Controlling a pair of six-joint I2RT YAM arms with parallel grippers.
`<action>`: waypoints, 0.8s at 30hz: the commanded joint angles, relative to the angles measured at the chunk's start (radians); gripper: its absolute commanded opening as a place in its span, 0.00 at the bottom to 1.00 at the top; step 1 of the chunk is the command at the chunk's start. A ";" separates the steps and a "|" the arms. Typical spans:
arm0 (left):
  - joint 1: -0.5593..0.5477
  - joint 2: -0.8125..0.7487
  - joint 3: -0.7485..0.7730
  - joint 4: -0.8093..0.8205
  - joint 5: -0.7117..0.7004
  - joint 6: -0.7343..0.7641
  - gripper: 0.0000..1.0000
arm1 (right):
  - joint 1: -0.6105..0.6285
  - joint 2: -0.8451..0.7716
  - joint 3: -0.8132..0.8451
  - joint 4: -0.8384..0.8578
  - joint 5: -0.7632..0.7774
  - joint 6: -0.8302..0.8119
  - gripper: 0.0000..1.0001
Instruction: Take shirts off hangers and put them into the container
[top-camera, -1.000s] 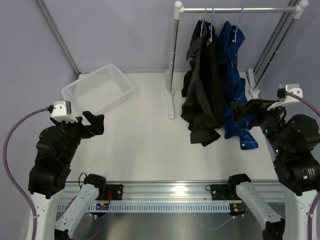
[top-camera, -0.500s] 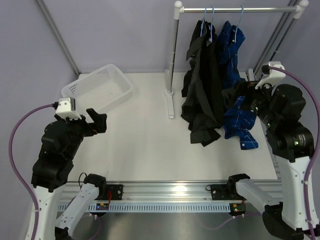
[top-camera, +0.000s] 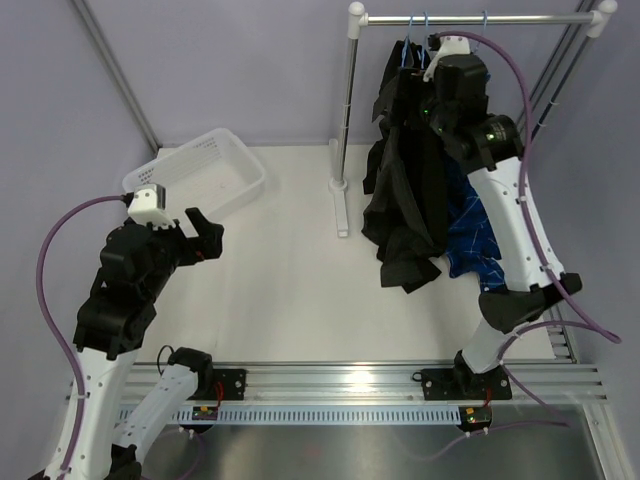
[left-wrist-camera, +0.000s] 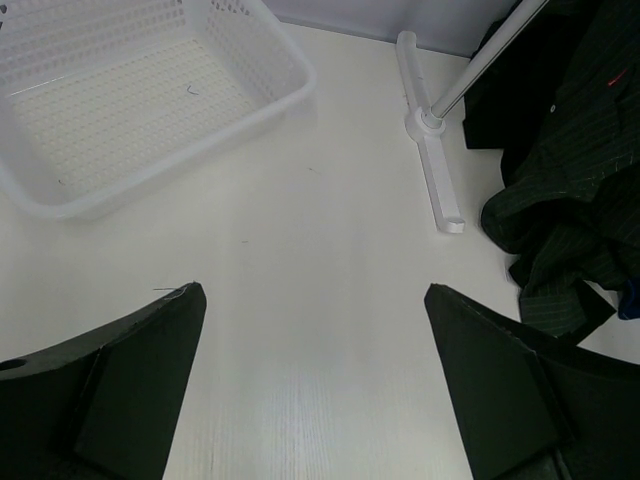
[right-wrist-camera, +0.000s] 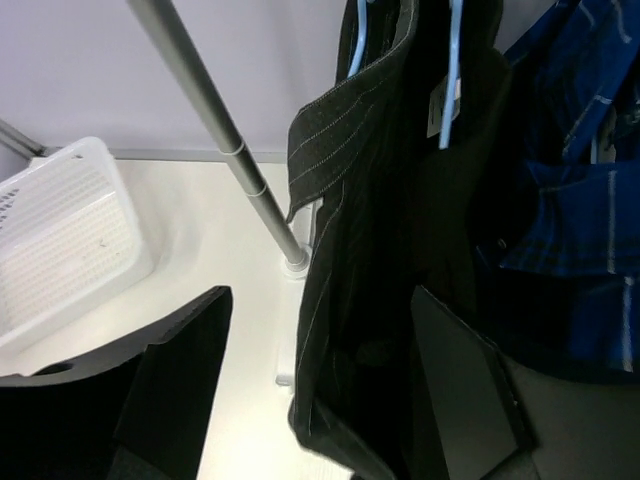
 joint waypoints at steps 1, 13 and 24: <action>-0.003 -0.004 -0.007 0.016 0.032 -0.020 0.99 | 0.039 0.080 0.094 -0.037 0.114 0.032 0.79; -0.005 0.003 -0.030 0.016 0.025 -0.002 0.99 | 0.046 0.235 0.100 0.032 0.253 0.067 0.37; -0.003 0.016 -0.004 0.016 0.048 0.029 0.99 | 0.046 0.035 0.128 0.068 0.209 -0.069 0.00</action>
